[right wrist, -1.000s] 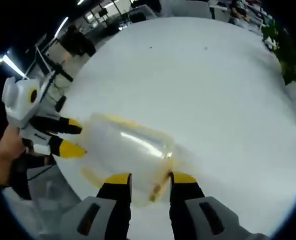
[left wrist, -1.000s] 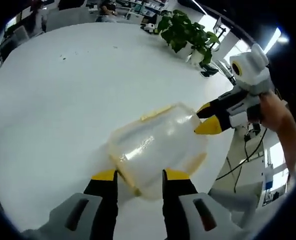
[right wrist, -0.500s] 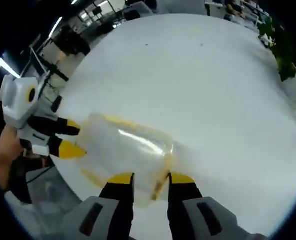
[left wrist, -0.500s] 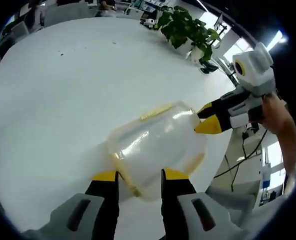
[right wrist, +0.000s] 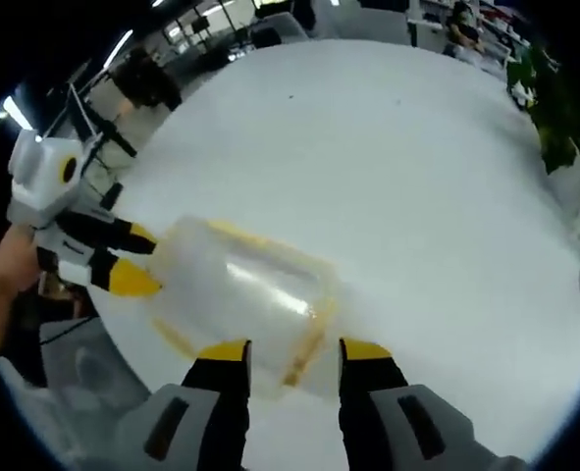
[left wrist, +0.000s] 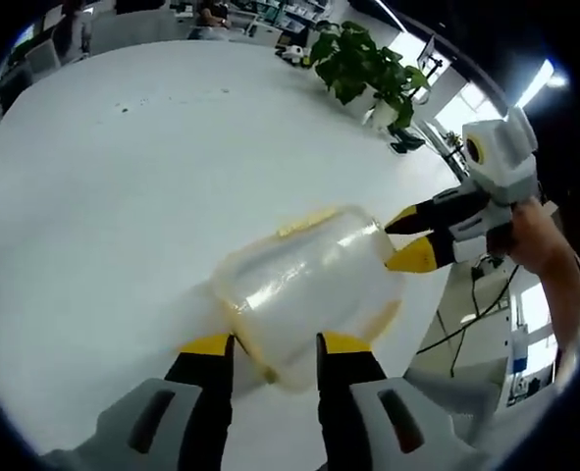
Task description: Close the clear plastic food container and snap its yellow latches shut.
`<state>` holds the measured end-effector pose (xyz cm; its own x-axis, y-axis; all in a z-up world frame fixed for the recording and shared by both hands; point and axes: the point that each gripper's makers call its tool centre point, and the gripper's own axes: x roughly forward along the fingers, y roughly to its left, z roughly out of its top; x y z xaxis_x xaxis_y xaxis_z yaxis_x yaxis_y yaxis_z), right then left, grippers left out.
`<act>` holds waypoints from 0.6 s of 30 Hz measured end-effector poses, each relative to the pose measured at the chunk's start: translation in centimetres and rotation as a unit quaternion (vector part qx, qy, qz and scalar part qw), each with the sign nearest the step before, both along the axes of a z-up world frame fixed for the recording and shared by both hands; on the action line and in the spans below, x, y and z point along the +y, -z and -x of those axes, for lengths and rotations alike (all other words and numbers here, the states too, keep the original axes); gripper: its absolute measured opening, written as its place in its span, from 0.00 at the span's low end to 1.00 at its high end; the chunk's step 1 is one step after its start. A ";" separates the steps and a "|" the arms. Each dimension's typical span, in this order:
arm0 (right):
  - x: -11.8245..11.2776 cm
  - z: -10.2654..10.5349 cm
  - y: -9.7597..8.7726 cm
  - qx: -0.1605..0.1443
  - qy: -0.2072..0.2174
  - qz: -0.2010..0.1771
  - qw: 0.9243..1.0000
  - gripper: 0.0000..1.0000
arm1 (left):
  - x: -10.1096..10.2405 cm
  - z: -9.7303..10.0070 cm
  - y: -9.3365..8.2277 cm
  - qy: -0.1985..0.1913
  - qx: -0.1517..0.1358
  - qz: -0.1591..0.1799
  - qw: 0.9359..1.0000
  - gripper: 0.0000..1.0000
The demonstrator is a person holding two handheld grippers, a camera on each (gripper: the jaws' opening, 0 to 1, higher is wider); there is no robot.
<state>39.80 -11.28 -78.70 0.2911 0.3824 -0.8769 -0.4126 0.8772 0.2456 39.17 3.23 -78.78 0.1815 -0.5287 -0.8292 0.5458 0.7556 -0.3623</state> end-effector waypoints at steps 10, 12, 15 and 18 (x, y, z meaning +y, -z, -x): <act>0.1 0.2 -0.9 -0.022 -0.067 0.025 0.997 0.32 | 0.8 -0.2 -1.1 0.057 -0.043 -0.016 0.997 0.36; 0.3 0.3 -1.0 -0.022 -0.079 0.026 0.996 0.30 | 0.8 -0.3 -1.4 0.082 -0.060 -0.015 0.995 0.36; 0.3 0.2 -1.2 -0.027 -0.104 0.037 0.994 0.31 | 0.8 -0.2 -1.5 0.120 -0.075 -0.022 0.990 0.36; 0.5 0.4 -1.5 -0.030 -0.132 0.048 0.990 0.31 | 0.7 -0.2 -1.7 0.157 -0.094 -0.030 0.983 0.36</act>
